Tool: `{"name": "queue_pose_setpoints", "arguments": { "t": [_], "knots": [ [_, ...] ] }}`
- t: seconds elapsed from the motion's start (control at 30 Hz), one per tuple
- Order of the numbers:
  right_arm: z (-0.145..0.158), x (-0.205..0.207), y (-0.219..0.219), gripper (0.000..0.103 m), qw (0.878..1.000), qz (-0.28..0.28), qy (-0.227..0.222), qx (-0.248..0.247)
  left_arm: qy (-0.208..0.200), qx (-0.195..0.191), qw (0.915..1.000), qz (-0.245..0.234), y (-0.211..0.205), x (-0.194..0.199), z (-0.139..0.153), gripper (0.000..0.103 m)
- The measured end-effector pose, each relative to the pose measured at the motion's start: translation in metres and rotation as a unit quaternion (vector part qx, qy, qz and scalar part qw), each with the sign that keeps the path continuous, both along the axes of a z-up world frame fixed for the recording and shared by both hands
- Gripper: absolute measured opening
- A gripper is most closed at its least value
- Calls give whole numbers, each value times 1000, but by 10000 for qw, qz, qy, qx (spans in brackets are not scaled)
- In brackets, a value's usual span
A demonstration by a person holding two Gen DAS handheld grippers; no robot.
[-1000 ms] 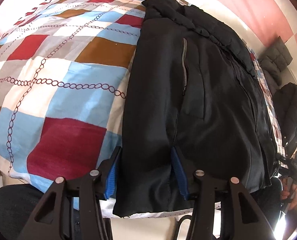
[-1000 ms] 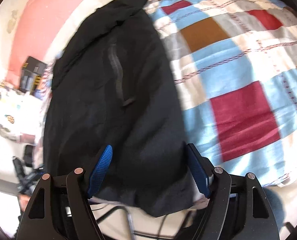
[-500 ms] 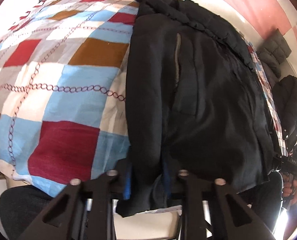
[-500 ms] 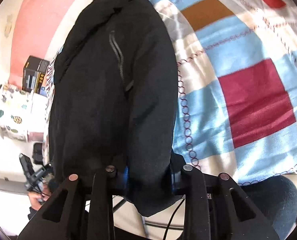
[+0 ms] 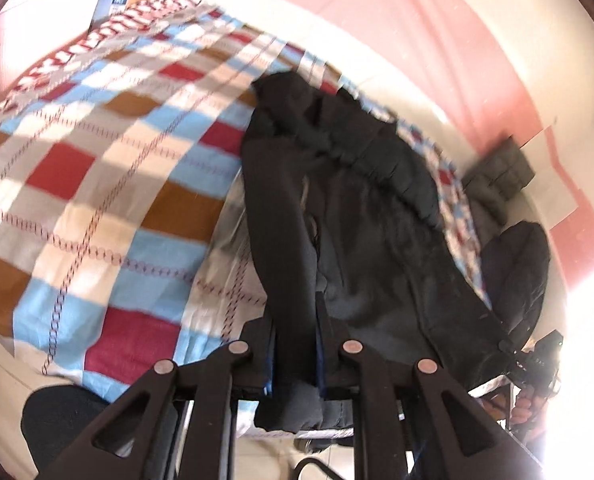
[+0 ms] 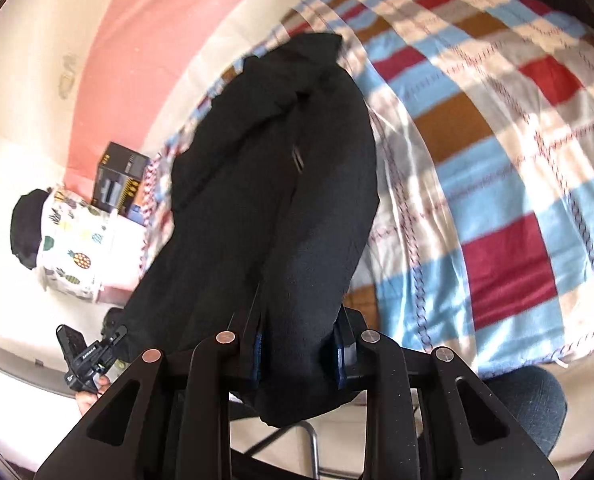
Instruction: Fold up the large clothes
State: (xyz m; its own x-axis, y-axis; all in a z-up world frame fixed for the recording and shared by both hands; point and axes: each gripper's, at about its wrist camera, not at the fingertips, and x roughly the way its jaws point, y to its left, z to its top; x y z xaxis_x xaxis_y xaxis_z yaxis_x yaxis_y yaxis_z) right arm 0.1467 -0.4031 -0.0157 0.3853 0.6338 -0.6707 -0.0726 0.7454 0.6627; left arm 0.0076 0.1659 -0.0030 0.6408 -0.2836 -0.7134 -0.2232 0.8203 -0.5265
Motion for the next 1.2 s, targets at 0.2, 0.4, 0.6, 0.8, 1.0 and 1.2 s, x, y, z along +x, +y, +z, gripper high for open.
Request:
{"name": "queue_pose_setpoints", "arguments": {
  "t": [0.2,0.4,0.6,0.8,1.0,1.2],
  "knots": [
    [36,19,0,25,9983,-135,-452,329,-556,-155,9982,146,10,20,40,14],
    [81,55,1,25,9941,-184,-927,541,-1018,-198,9944,219,21,61,75,15],
    [115,113,13,25,9896,-218,-1266,650,-1308,-306,9904,322,37,115,100,15],
    [135,185,32,25,9882,-252,-1393,594,-1397,-254,9893,347,51,187,113,15],
    [136,261,56,25,9893,-354,-1333,469,-1253,-169,9911,417,64,266,110,15],
    [122,326,74,25,9916,-501,-1143,335,-1065,-71,9931,482,75,333,95,15]
  ]
}}
